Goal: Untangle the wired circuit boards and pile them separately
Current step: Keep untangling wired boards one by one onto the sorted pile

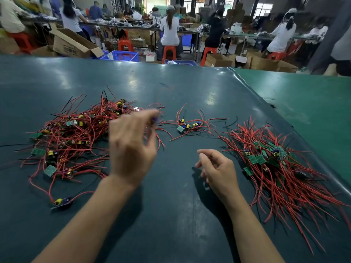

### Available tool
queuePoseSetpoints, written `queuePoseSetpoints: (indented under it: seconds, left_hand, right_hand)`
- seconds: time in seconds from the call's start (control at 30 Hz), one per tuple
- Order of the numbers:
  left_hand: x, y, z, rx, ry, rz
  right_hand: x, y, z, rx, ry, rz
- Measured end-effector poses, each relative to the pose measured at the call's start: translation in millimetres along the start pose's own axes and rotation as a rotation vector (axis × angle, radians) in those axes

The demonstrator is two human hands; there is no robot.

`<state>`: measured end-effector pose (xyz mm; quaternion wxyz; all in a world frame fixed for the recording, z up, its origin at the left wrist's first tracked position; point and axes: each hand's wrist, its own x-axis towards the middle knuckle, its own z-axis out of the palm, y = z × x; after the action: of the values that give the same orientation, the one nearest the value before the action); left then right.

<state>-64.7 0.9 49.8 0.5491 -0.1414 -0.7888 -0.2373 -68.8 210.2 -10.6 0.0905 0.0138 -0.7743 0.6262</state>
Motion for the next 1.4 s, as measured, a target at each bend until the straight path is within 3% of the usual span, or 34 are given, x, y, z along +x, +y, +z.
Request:
queuePoseSetpoints:
  seconds: [0.1,0.17,0.27,0.4,0.47,0.6,0.73,0.9,1.03,1.4]
  left_hand:
    - [-32,20,24,-0.112,-0.186,0.198]
    - [-53,21,35,-0.161,-0.248,0.267]
    - [-72,23,45,-0.239,-0.256,0.261]
    - [-74,32,41,-0.203,-0.132,0.223]
    - [-76,36,40,-0.21,-0.223,0.204]
    - [-70,38,39,-0.356,-0.604,-0.249]
    - [-62,31,40,-0.604,-0.634,-0.567]
    - [-60,23,41,-0.779,-0.67,-0.773]
    - [-60,20,41,-0.948,-0.575,-0.883]
    - [-61,17,42,-0.98,-0.486,-1.001]
  right_hand:
    - [-6,-9,4,0.388,-0.167,0.093]
    - [-7,-11,5,0.398,-0.187,0.099]
    - [-5,-8,7,0.383,-0.107,0.099]
    - [0,-11,8,0.563,0.049,0.101]
    - [-1,-11,8,0.6,0.078,0.091]
    - [-4,-12,9,0.595,0.078,0.113]
    - [-7,-13,15,0.531,0.035,0.11]
    - [-9,-14,17,0.472,0.011,0.067]
    - [-9,-15,18,0.53,0.044,0.097]
    - [-3,-11,22,0.62,0.307,0.164]
